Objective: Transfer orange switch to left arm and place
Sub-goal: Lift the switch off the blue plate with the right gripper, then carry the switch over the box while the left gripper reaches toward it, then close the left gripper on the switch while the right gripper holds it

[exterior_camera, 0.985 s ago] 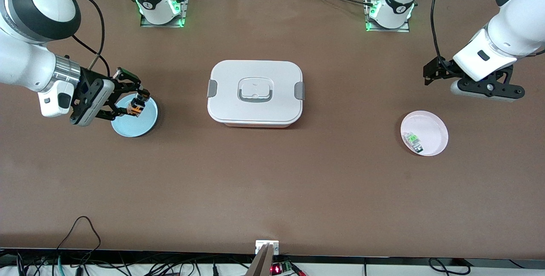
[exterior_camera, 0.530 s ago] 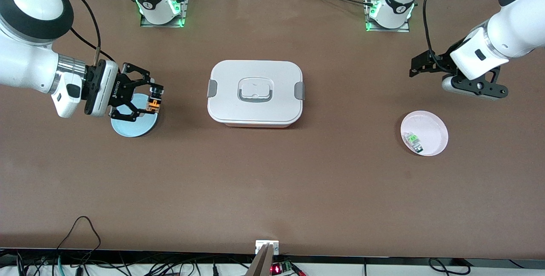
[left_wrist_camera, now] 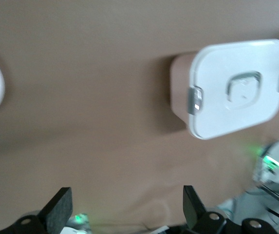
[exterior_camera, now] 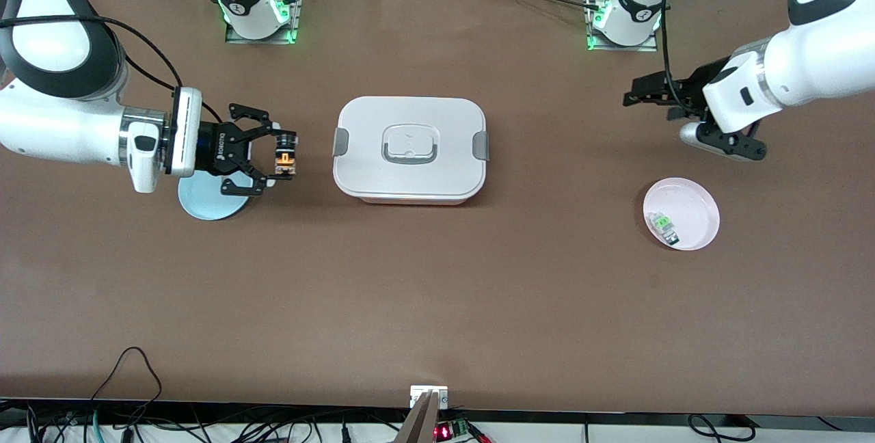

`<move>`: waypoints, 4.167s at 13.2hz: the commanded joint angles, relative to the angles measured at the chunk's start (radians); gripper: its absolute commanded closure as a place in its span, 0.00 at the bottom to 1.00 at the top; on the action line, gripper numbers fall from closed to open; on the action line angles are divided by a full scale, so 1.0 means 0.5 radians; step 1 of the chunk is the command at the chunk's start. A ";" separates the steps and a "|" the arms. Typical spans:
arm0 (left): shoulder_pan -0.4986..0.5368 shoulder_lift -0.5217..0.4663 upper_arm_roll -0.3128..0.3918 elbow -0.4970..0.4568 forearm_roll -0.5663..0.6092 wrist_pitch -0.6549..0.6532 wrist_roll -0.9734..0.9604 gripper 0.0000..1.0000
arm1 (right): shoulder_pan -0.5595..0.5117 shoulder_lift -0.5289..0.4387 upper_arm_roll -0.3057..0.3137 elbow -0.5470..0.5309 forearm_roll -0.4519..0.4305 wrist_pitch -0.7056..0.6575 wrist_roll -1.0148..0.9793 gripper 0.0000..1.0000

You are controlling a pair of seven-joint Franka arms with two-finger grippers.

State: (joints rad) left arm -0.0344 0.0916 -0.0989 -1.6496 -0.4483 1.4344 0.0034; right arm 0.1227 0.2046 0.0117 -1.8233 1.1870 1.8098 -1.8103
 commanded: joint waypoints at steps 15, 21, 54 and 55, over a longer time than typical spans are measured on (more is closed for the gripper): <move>-0.189 0.615 -0.020 -0.023 -1.965 0.536 0.030 0.00 | 0.245 0.198 0.685 0.121 0.694 1.037 -0.153 0.63; -0.232 0.612 -0.115 -0.063 -2.082 0.764 0.089 0.12 | 0.304 0.235 0.707 0.171 0.795 1.132 -0.138 0.63; -0.379 0.611 -0.133 -0.085 -2.076 0.825 0.340 1.00 | 0.181 0.204 0.695 0.060 0.692 0.986 0.077 0.00; -0.379 0.611 -0.130 -0.082 -2.076 0.828 0.340 1.00 | 0.154 0.189 0.695 0.051 0.581 0.982 0.129 0.00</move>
State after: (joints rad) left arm -0.2275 0.4128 -0.1655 -1.6768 -1.4778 1.8461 0.1491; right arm 0.2350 0.3260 0.3525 -1.7655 1.5369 2.3261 -1.7813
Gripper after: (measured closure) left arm 0.586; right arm 0.000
